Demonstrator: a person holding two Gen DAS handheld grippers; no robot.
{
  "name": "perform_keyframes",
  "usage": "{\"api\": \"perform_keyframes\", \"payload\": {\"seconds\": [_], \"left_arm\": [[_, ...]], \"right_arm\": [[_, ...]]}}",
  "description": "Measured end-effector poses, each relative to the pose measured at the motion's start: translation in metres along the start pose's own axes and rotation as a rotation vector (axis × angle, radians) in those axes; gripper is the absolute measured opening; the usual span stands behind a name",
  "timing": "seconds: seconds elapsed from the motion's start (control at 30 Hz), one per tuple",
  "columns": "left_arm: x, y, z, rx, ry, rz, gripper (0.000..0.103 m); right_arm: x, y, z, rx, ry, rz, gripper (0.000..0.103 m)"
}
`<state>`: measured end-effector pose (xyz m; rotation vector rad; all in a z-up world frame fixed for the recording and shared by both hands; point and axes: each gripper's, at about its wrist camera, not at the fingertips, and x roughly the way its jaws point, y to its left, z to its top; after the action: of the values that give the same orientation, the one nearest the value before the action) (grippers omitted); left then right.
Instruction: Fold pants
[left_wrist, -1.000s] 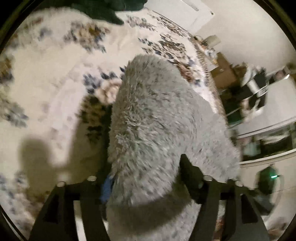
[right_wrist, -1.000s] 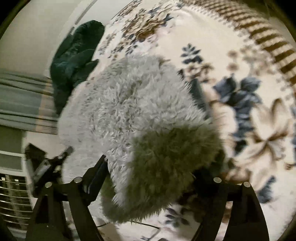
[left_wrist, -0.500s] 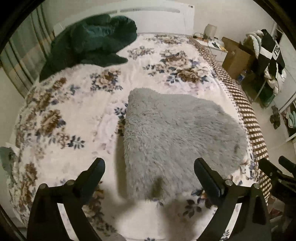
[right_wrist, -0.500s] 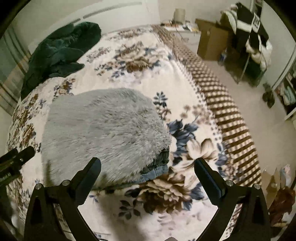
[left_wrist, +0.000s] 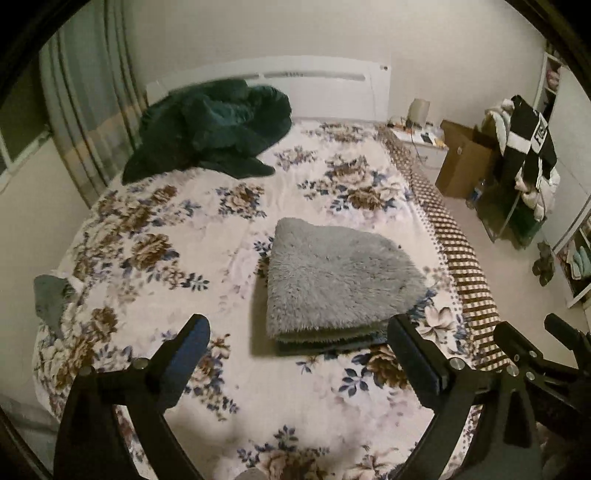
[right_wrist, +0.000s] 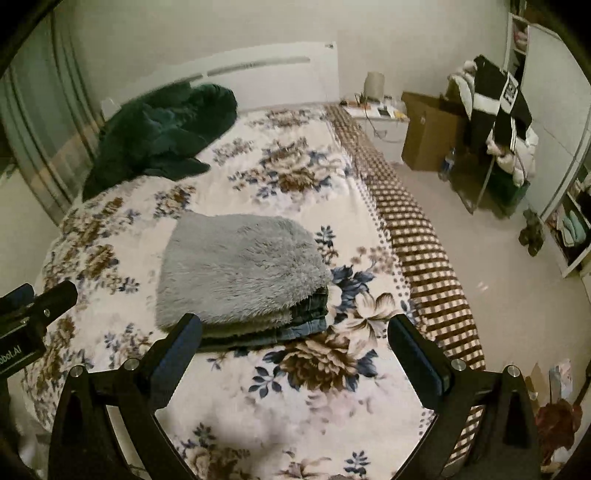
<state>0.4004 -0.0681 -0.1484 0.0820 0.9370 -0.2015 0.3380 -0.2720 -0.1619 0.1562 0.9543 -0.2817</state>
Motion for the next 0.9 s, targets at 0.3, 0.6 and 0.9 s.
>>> {"api": "perform_keyframes", "payload": {"seconds": [0.3,0.6,0.9], "left_arm": [[-0.119,-0.008,-0.035,-0.034,-0.093,0.035,0.098],[-0.193,-0.005,-0.053,-0.055,-0.136,0.043,0.098],[-0.232,0.012,-0.069,-0.090,-0.135,0.017,0.098]], "right_arm": [[-0.151,-0.003,-0.036,-0.047,-0.124,0.058,0.102],[-0.286,0.001,-0.063,-0.102,-0.229,0.084,0.102],[-0.384,0.010,-0.090,-0.109,-0.272,0.098,0.103]]}}
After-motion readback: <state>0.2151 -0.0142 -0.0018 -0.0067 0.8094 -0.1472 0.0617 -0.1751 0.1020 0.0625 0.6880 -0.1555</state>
